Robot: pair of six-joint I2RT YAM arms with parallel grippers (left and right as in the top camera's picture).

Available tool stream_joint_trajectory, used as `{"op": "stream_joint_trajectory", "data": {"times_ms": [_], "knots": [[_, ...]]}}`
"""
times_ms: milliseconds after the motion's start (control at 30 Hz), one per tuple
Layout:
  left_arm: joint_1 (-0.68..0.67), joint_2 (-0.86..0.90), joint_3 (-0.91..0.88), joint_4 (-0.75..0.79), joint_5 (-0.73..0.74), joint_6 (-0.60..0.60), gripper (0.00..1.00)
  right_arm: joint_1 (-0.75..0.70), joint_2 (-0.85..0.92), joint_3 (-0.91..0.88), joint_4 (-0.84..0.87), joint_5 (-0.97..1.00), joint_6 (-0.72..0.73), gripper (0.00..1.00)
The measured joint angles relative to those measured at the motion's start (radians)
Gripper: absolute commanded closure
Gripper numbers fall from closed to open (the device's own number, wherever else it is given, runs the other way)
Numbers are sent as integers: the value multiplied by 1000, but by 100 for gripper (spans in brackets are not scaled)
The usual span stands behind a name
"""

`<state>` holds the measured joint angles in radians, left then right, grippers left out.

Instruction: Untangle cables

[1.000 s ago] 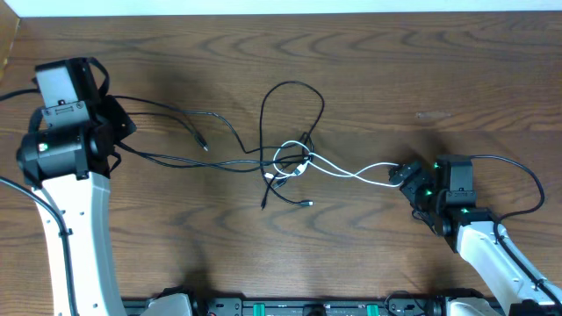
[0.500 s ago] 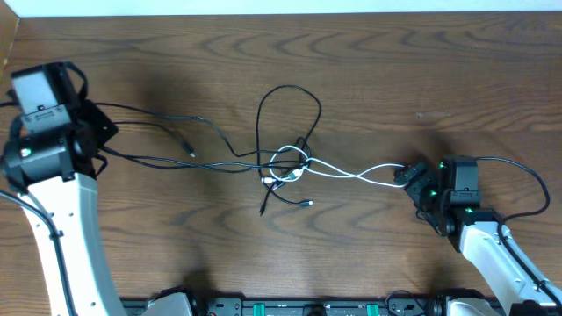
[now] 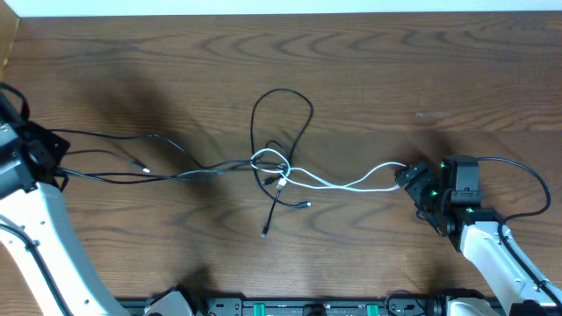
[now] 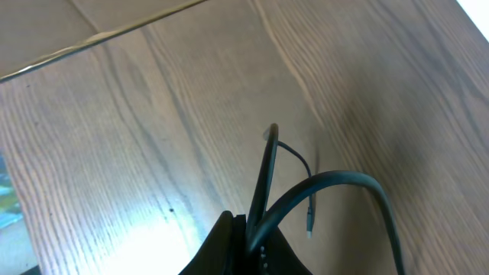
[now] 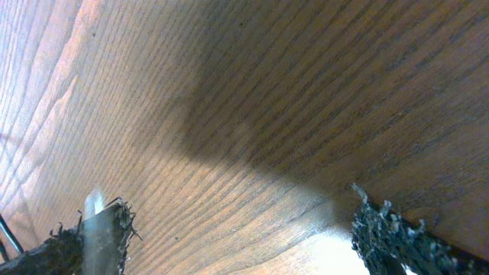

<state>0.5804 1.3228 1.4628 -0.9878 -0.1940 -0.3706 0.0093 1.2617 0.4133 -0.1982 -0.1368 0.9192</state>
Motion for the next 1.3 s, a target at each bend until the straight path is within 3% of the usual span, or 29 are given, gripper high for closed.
{"op": "stream_joint_trajectory", "data": {"times_ms": [333, 500, 700, 967, 1300], "knots": [[81, 0, 0, 1, -1, -1, 92, 0, 0, 2, -6, 7, 0, 5], [100, 0, 0, 2, 13, -3, 92, 0, 0, 3, -3, 6, 0, 1], [100, 0, 0, 12, 173, 55, 92, -13, 1, -13, 74, -60, -81, 1], [77, 47, 0, 3, 408, 175, 92, -13, 47, -63, 282, -357, -237, 1], [-57, 130, 0, 4, 484, 248, 92, 109, 54, -76, 438, -509, -296, 1]]}}
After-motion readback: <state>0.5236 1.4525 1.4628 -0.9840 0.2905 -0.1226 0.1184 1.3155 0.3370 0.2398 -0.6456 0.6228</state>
